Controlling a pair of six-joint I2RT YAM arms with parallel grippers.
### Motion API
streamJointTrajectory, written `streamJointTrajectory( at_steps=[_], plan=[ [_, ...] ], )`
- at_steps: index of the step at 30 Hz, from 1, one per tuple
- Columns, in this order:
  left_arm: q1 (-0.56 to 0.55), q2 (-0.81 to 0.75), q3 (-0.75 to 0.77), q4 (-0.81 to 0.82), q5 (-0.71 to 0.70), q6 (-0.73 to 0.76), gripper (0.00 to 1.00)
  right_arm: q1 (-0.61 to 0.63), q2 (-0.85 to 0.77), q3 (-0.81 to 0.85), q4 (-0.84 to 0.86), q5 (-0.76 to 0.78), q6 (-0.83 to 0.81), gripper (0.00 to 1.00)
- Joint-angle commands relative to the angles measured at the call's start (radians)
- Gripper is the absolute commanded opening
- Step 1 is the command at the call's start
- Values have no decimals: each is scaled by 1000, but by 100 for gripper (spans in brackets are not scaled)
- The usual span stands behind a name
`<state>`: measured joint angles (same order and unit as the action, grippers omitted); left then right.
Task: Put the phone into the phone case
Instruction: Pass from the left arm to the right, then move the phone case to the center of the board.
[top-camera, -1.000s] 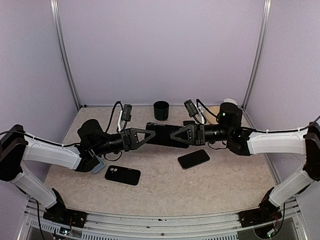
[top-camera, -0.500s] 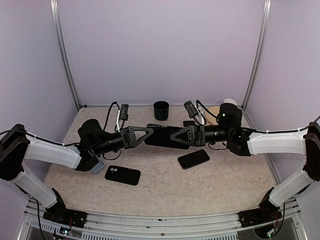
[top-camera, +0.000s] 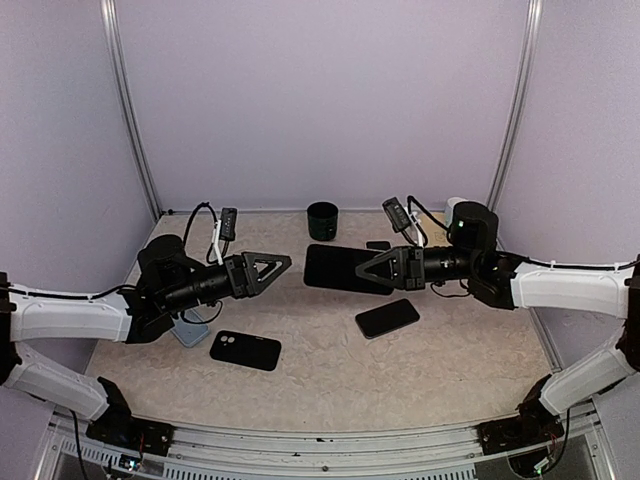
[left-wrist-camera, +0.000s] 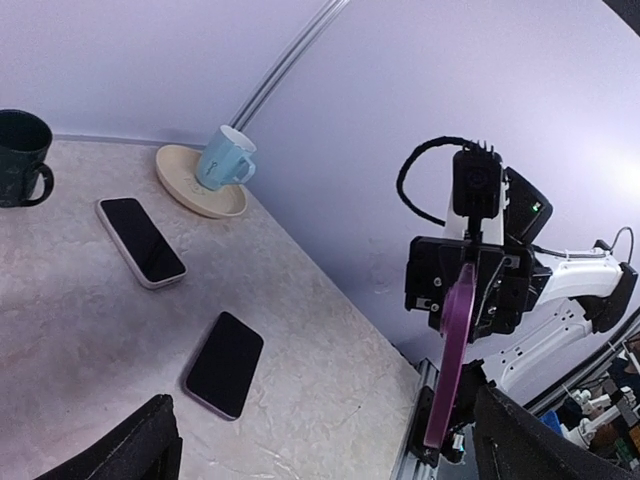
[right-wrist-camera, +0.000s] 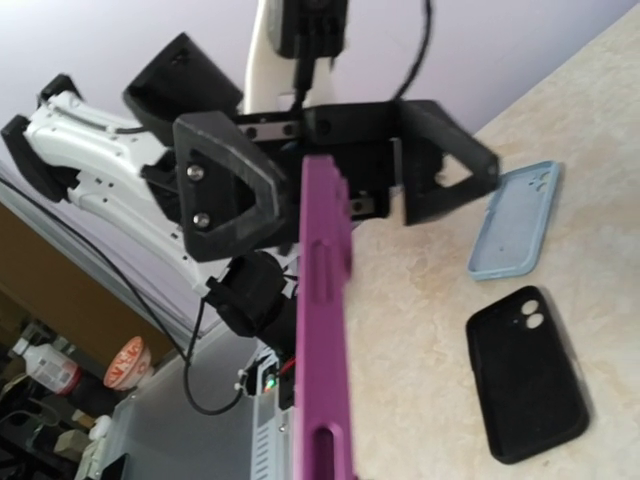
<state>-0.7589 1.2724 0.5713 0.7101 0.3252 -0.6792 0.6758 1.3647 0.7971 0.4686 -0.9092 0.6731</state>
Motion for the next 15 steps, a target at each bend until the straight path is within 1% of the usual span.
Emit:
streamJointTrajectory(
  at_steps=[1,6,9,11,15],
  plan=[
    [-14,-68,21,-317,-149,32,99,-31,-50,-1,-51,4,-52,0],
    [-110,-123,36,-564,-388,33,99,-58,-88,-1,-129,55,-103,0],
    [-143,-133,40,-648,-436,-29,99,-62,-99,9,-172,75,-129,0],
    [-174,-130,31,-657,-456,-83,99,-64,-101,15,-190,82,-143,0],
    [-238,-52,59,-705,-506,-146,99,-67,-104,21,-205,91,-155,0]
  ],
)
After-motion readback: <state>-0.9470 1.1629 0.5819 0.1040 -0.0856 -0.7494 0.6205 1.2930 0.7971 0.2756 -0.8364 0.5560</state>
